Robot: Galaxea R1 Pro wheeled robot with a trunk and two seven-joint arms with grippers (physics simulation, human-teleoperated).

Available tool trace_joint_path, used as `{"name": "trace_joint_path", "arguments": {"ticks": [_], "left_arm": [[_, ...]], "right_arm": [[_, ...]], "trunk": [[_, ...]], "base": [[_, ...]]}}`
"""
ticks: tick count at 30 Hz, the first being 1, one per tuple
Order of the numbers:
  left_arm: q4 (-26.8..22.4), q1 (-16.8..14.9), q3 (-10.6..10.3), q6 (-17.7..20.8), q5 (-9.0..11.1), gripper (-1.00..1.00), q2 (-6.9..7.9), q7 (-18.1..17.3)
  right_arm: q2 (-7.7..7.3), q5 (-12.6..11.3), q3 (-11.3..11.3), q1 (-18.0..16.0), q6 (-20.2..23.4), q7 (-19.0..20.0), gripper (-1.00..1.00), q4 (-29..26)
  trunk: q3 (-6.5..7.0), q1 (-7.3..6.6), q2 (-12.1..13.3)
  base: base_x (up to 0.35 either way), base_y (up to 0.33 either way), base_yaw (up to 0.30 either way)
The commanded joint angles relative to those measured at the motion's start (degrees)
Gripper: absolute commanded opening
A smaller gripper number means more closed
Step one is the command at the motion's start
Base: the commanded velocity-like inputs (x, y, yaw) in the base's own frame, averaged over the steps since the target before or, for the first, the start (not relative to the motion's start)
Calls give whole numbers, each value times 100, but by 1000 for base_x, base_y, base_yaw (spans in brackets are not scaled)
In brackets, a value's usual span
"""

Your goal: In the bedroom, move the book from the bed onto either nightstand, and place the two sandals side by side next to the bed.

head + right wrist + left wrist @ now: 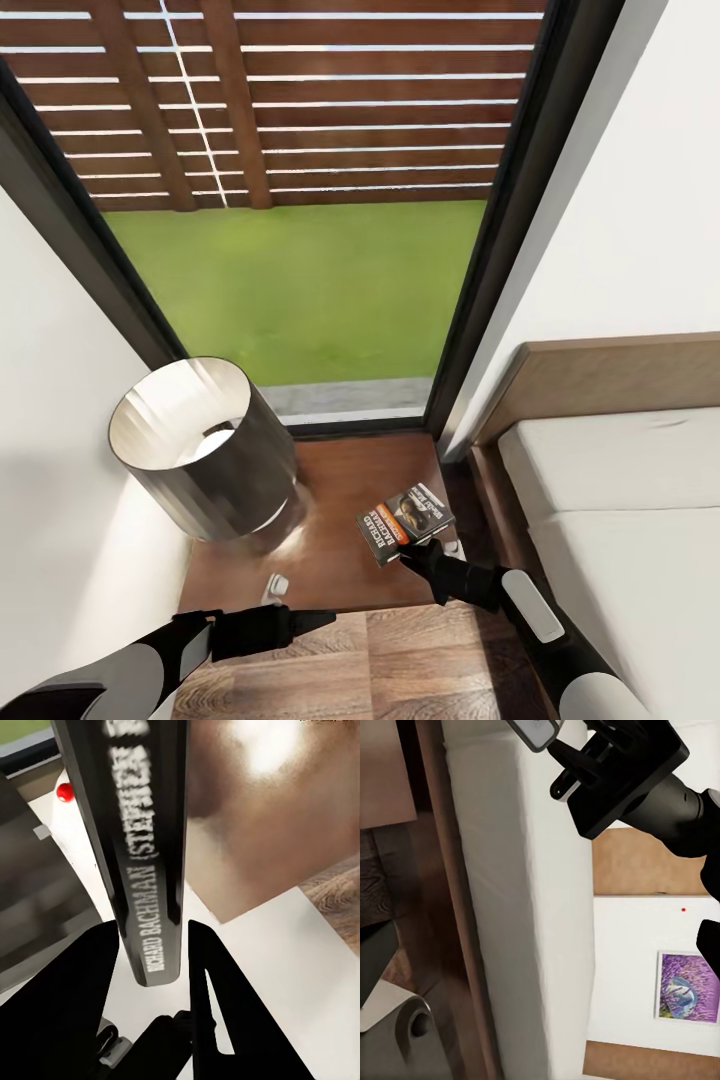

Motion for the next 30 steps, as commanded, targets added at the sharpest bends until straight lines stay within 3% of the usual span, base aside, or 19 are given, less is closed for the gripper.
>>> {"name": "trace_joint_path", "arguments": {"ticks": [1, 12, 18, 30], "left_arm": [[1, -2, 9, 61, 7, 100, 1, -21], [0, -2, 9, 60, 7, 100, 1, -21], [1, -2, 9, 61, 7, 100, 1, -21], [0, -2, 9, 61, 7, 100, 1, -21]], "right_arm": [[-4, 19, 11, -3, 6, 39, -100, 1], [-5, 19, 11, -3, 6, 39, -100, 1], [-4, 19, 11, -3, 5, 39, -100, 1], [-4, 19, 11, -3, 6, 39, -100, 1]], "trunk": [[-22, 23, -44], [-220, 264, -485], [-220, 264, -485], [-435, 528, -967]], "base": [[0, 0, 0], [0, 0, 0], [0, 0, 0], [0, 0, 0]]}}
